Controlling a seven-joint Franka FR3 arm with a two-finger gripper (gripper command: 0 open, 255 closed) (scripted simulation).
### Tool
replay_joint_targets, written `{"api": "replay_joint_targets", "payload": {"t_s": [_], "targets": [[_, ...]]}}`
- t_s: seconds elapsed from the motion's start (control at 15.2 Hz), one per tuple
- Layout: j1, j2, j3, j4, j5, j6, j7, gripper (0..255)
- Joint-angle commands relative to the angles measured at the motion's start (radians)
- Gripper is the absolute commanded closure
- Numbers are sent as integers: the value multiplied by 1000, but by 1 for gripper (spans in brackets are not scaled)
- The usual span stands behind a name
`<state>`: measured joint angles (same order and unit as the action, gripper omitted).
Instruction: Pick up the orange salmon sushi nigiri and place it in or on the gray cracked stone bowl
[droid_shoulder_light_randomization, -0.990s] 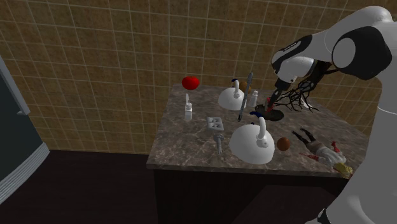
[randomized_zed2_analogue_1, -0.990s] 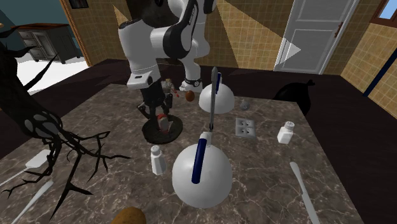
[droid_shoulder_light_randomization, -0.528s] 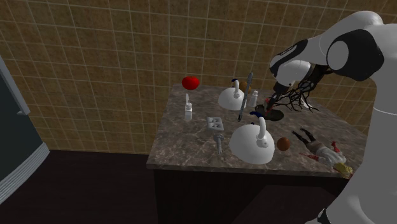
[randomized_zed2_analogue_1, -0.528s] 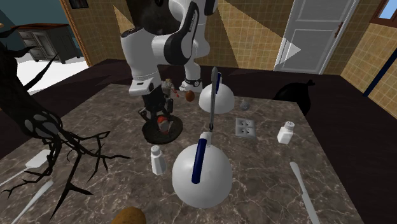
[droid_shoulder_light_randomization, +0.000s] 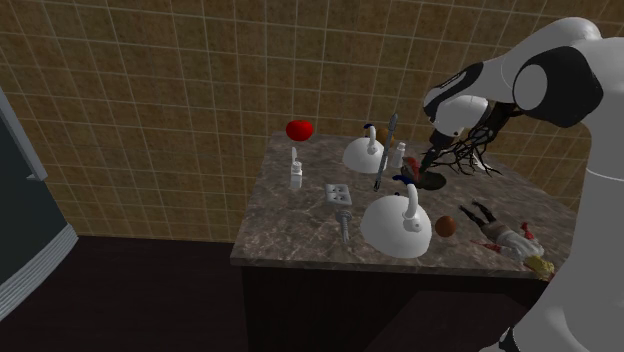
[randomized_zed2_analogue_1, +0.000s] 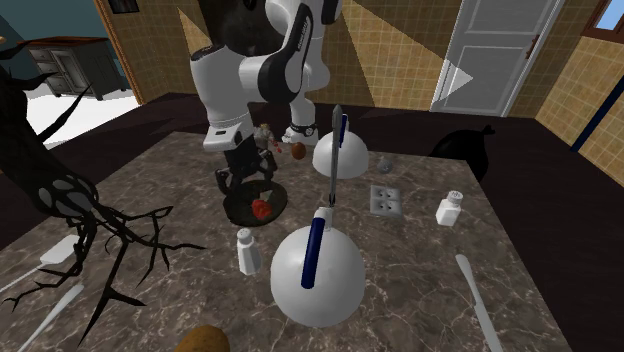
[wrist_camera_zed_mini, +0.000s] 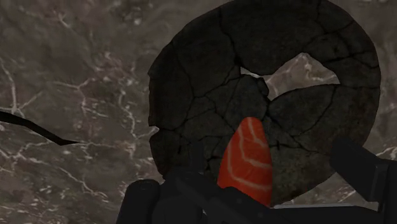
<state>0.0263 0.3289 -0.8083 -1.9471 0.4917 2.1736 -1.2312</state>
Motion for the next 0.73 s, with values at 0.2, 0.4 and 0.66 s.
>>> {"api": "replay_joint_targets", "payload": {"t_s": [0.2, 0.4, 0.66], "targets": [[13, -42, -24, 18, -45, -45, 27, 0], [23, -76, -41, 41, -82, -88, 50, 0], [23, -77, -41, 41, -82, -88, 50, 0]]}}
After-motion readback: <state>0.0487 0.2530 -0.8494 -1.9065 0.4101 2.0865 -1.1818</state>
